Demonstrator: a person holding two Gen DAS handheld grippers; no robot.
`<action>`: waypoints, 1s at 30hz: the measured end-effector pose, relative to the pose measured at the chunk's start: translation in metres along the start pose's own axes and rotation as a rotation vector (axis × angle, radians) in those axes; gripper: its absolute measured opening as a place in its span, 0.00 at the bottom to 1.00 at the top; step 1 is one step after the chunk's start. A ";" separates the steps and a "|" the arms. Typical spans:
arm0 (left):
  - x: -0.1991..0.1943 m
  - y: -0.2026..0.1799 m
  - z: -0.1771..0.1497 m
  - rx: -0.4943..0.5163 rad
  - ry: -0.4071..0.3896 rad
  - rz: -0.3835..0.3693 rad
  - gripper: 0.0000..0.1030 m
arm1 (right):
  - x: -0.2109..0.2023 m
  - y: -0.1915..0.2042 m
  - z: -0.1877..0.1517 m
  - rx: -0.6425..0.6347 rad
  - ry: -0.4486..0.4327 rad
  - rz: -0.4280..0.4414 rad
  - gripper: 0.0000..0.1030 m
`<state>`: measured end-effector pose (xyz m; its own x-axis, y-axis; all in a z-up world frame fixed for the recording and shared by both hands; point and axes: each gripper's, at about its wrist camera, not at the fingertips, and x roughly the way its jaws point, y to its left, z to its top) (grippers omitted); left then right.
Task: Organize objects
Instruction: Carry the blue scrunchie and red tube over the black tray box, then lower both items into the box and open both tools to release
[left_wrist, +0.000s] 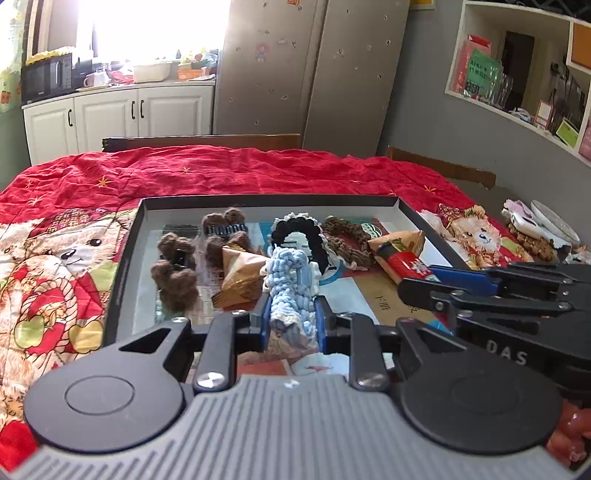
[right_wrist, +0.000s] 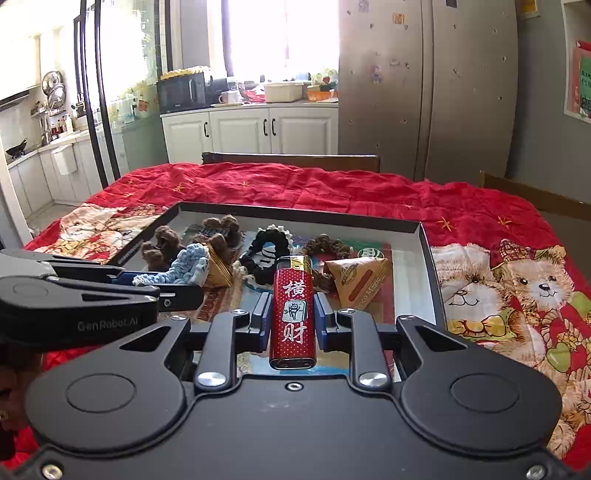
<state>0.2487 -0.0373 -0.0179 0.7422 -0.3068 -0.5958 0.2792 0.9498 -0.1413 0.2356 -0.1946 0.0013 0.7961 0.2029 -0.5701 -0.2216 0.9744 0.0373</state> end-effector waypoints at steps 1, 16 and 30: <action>0.001 -0.001 0.000 0.004 0.000 0.000 0.26 | 0.003 -0.001 0.000 0.000 0.003 -0.003 0.22; 0.026 -0.002 0.001 0.021 0.042 -0.010 0.26 | 0.031 -0.003 -0.004 -0.003 0.041 -0.020 0.22; 0.036 -0.002 -0.001 0.028 0.065 -0.007 0.26 | 0.041 -0.005 -0.003 -0.009 0.053 -0.025 0.22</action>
<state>0.2741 -0.0499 -0.0394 0.6991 -0.3078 -0.6454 0.3015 0.9453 -0.1243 0.2674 -0.1918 -0.0245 0.7703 0.1730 -0.6138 -0.2074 0.9781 0.0154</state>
